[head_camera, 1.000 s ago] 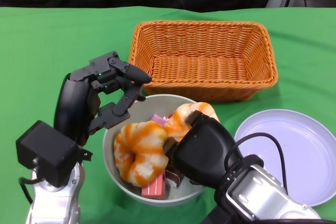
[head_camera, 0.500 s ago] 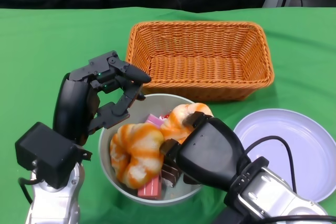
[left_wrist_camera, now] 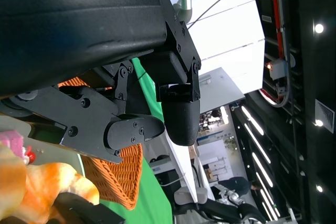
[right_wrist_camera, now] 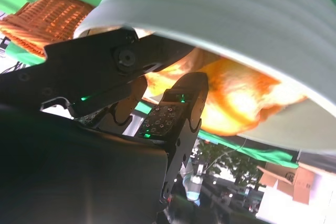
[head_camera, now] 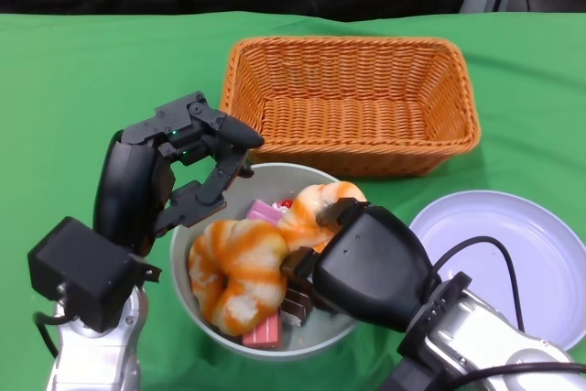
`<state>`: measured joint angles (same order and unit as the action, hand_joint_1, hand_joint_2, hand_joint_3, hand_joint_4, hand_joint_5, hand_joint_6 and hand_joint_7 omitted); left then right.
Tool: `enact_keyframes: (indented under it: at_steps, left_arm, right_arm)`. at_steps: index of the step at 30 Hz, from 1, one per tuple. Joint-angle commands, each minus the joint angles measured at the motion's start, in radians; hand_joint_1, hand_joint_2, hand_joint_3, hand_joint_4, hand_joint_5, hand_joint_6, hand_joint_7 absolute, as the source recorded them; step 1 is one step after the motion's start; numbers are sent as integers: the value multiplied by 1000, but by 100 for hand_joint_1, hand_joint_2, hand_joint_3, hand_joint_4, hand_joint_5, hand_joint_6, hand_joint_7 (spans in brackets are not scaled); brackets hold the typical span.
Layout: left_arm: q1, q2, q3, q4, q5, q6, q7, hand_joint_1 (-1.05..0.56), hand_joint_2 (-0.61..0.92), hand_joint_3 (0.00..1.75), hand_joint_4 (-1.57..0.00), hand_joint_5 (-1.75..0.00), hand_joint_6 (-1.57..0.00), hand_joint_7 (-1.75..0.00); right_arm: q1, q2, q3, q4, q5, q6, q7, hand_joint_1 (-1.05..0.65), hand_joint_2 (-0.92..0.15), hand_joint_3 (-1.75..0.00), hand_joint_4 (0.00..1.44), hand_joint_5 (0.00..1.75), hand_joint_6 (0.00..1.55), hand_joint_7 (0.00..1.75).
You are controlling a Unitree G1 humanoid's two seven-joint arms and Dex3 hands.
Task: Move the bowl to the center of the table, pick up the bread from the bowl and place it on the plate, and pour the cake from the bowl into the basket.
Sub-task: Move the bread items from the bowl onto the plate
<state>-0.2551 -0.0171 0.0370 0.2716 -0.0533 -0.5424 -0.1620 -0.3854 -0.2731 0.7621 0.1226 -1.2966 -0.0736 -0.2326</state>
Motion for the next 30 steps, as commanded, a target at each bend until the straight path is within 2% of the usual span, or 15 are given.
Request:
enact_keyframes:
  at_steps: [1, 11, 14, 17, 18, 21, 25, 30]
  left_arm:
    - [-5, 5, 6, 17, -11, -15, 8, -8, 79, 61, -76, -140, -86, -100]
    - [-9, 5, 4, 22, -19, -10, 3, -8, 78, 65, -76, -140, -86, -101]
    - [-10, 5, 5, 26, -20, -9, 3, -9, 77, 65, -77, -141, -87, -102]
    - [-11, 6, 5, 28, -22, -11, 2, -9, 77, 65, -77, -141, -86, -102]
    - [-11, 7, 6, 29, -22, -12, 2, -9, 77, 65, -77, -141, -86, -102]
    - [-13, 9, 7, 33, -23, -15, 1, -8, 78, 64, -77, -141, -86, -102]
    - [-11, 12, 8, 31, -25, -11, -2, -10, 77, 63, -77, -140, -86, -102]
    - [-10, 18, 10, 31, -23, -8, 3, -10, 79, 62, -77, -139, -86, -100]
  right_arm:
    - [26, -18, 21, 41, 20, -36, 0, -38, -86, 0, 114, 24, 104, 3]
    - [9, -19, 7, 72, 43, -64, -126, -37, -87, 0, 114, 27, 107, 2]
    - [5, -21, -1, 71, 51, -70, -144, -37, -87, 0, 108, 37, 108, 1]
    - [1, -21, -9, 66, 57, -75, -164, -37, -88, -1, 107, 40, 109, 1]
    - [-1, -21, -11, 67, 57, -78, -176, -36, -88, 0, 104, 51, 110, 0]
    - [-2, -19, -18, 65, 57, -80, -185, -36, -88, 0, 96, 68, 110, 0]
    - [-1, -24, -38, 52, 73, -93, -182, -34, -87, 0, 94, 76, 112, 1]
    - [13, -29, -57, 20, 70, -80, -176, -36, -87, 0, 94, 77, 115, 2]
